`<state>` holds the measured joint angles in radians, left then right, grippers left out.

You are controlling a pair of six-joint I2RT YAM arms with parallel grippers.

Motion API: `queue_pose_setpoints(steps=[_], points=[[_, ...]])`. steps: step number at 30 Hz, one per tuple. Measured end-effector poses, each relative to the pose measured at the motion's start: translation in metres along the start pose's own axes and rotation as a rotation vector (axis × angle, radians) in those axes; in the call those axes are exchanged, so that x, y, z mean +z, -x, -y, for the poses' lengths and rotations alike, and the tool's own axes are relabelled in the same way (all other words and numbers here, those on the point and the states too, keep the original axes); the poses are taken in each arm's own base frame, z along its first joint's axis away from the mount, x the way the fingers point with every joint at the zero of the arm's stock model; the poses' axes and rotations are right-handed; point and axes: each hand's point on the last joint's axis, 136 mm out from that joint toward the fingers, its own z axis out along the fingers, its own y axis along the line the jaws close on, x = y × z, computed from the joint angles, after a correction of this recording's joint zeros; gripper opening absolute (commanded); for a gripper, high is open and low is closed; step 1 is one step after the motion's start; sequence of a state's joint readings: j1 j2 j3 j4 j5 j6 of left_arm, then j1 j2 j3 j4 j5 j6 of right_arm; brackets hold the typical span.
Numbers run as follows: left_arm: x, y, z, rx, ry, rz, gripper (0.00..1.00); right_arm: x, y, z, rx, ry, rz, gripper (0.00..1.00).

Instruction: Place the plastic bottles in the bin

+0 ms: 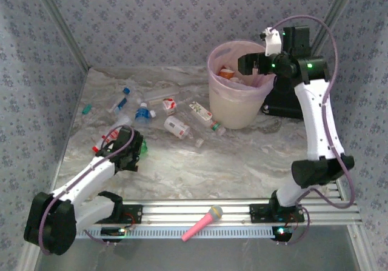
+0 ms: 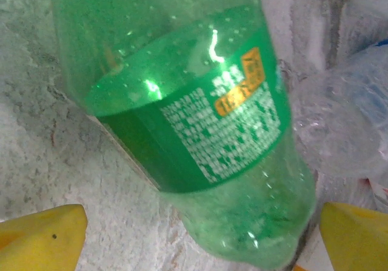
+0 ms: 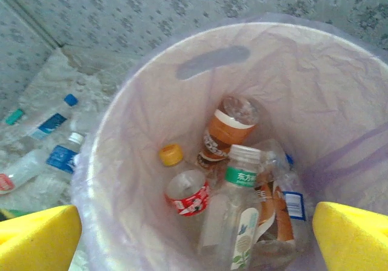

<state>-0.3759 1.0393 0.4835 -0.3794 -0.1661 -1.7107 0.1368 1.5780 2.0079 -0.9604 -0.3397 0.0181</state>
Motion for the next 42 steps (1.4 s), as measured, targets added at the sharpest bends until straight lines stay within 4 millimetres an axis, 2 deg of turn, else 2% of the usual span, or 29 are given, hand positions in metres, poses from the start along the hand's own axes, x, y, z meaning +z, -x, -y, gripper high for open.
queue_pose_setpoints(steps=[5,9,14,21,28,33,37,39,42], points=[[0.009,0.001,0.004,-0.026,-0.010,0.020,0.95,-0.023,-0.004,-0.020,0.007,0.078,0.050,0.99],[0.014,0.004,0.006,-0.035,-0.014,0.039,0.89,-0.031,-0.012,-0.029,0.013,0.115,0.061,0.99],[0.016,0.007,0.003,-0.038,-0.011,0.059,0.88,-0.027,-0.031,-0.031,0.032,0.138,0.033,0.99],[0.018,0.009,0.001,-0.038,-0.012,0.066,0.67,-0.021,-0.055,-0.027,0.078,0.137,-0.002,0.97],[0.006,0.010,0.005,-0.036,-0.045,0.061,0.62,-0.034,-0.053,-0.030,0.085,0.138,0.057,0.97],[-0.010,0.012,0.006,-0.008,-0.073,0.057,0.61,-0.042,-0.048,-0.022,0.108,0.119,0.113,0.97],[-0.021,0.013,0.008,0.054,-0.100,0.053,0.57,-0.050,-0.044,-0.016,0.119,0.070,0.185,0.97],[-0.027,0.010,0.016,0.144,-0.124,0.037,0.55,-0.059,-0.037,-0.019,0.108,0.059,0.228,0.97],[-0.045,-0.001,0.047,0.294,-0.201,-0.004,0.48,-0.071,-0.022,-0.036,0.073,0.085,0.269,0.96]])
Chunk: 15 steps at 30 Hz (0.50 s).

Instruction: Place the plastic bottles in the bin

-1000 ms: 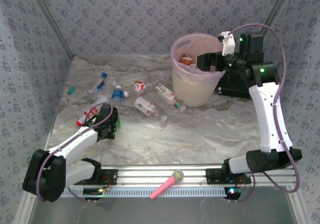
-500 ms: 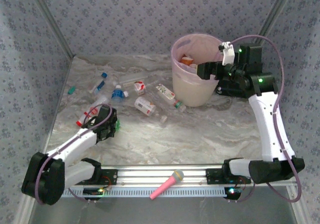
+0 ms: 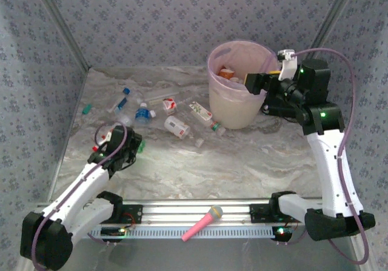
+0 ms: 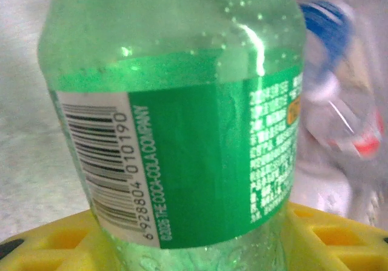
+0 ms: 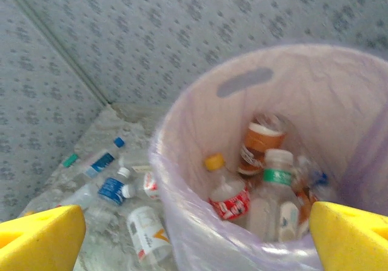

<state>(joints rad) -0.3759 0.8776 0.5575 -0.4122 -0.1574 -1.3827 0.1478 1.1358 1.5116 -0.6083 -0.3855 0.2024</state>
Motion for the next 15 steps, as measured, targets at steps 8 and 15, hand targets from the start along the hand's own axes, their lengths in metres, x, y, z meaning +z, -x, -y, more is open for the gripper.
queue_pose_setpoints(steps=[8,15], points=[[-0.039,-0.002,0.109,0.269,-0.366,-0.047,0.22,0.013,0.008,-0.085,-0.061,0.215,-0.026,0.92],[-0.042,-0.039,0.169,0.432,-0.619,-0.215,0.07,0.055,-0.020,-0.142,-0.081,0.352,-0.155,0.85]])
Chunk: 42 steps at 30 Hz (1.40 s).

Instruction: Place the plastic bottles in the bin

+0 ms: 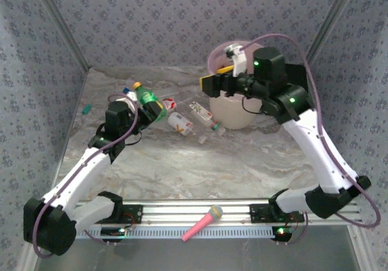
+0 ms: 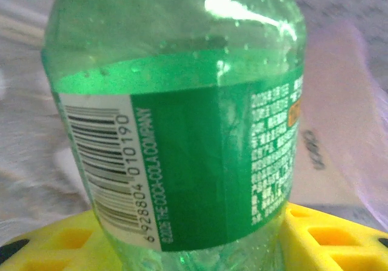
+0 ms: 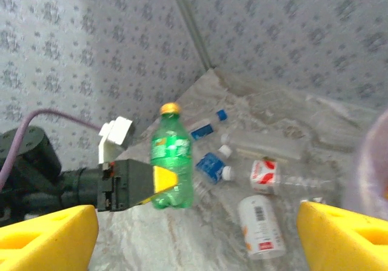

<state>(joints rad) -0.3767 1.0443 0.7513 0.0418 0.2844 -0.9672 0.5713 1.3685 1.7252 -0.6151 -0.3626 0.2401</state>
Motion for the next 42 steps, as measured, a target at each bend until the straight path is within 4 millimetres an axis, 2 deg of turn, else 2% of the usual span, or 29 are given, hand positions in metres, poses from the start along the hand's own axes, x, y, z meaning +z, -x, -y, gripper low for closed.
queue_pose_setpoints(steps=[1,2,5,11,14,23,27,31,35,36,38,42], points=[[0.006,-0.003,0.009,0.018,-0.052,-0.025,0.01,0.009,-0.006,-0.002,0.002,0.010,-0.023,0.84],[0.010,-0.006,0.017,0.033,-0.096,-0.045,0.00,0.018,-0.013,-0.005,0.007,0.024,-0.050,0.84],[0.017,-0.017,0.042,0.085,-0.222,-0.102,0.00,0.038,-0.029,-0.009,0.036,0.063,-0.114,0.84],[0.019,-0.040,0.086,0.196,-0.398,-0.206,0.00,0.065,-0.050,-0.006,0.107,0.114,-0.200,0.89],[0.019,-0.047,0.101,0.237,-0.456,-0.238,0.00,0.076,-0.055,-0.007,0.139,0.146,-0.230,0.89],[0.018,-0.065,0.123,0.342,-0.531,-0.300,0.00,0.091,-0.052,0.014,0.211,0.136,-0.246,0.89],[0.016,-0.068,0.130,0.371,-0.545,-0.307,0.00,0.099,-0.055,0.017,0.227,0.143,-0.263,0.77],[0.020,-0.070,0.125,0.374,-0.527,-0.319,0.00,0.100,-0.057,0.015,0.237,0.154,-0.271,0.64],[0.021,-0.070,0.125,0.376,-0.520,-0.321,0.00,0.100,-0.057,0.016,0.241,0.152,-0.273,0.62],[0.021,-0.070,0.125,0.376,-0.519,-0.320,0.04,0.100,-0.057,0.016,0.241,0.151,-0.272,0.61],[0.022,-0.069,0.124,0.375,-0.511,-0.315,0.44,0.100,-0.057,0.016,0.239,0.152,-0.272,0.60],[0.023,-0.068,0.122,0.387,-0.499,-0.306,0.77,0.099,-0.055,0.018,0.225,0.150,-0.266,0.56]])
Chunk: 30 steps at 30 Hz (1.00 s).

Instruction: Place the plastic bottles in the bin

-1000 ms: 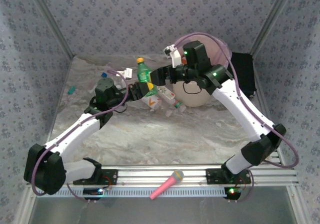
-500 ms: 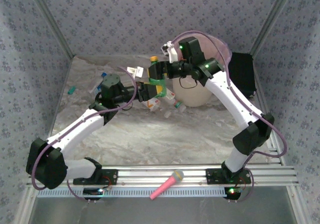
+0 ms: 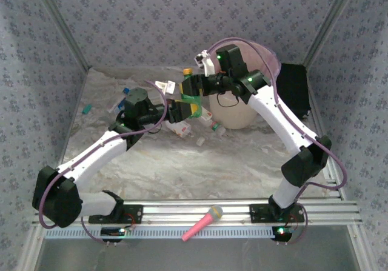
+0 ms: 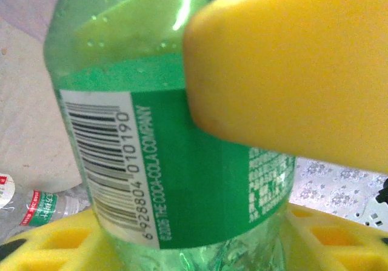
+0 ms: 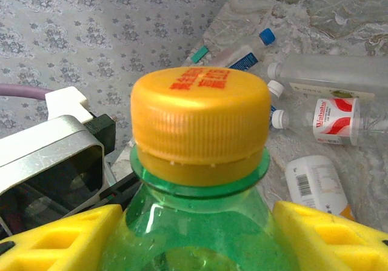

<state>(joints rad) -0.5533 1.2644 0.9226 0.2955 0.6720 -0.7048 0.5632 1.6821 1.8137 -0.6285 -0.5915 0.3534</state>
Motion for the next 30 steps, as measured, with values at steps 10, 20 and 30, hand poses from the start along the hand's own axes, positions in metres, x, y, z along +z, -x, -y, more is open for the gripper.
queue_pose_setpoints(steps=[10,20,30], points=[[-0.005,-0.002,-0.010,-0.008,0.074,0.009,1.00,-0.060,0.056,0.004,-0.103,-0.128,0.156,0.52],[-0.025,-0.044,-0.042,-0.088,0.216,-0.057,1.00,-0.181,0.126,0.040,-0.217,-0.519,0.420,0.48],[-0.063,-0.079,-0.123,-0.368,0.582,0.002,1.00,-0.177,0.114,0.182,-0.112,-0.917,0.251,0.44]])
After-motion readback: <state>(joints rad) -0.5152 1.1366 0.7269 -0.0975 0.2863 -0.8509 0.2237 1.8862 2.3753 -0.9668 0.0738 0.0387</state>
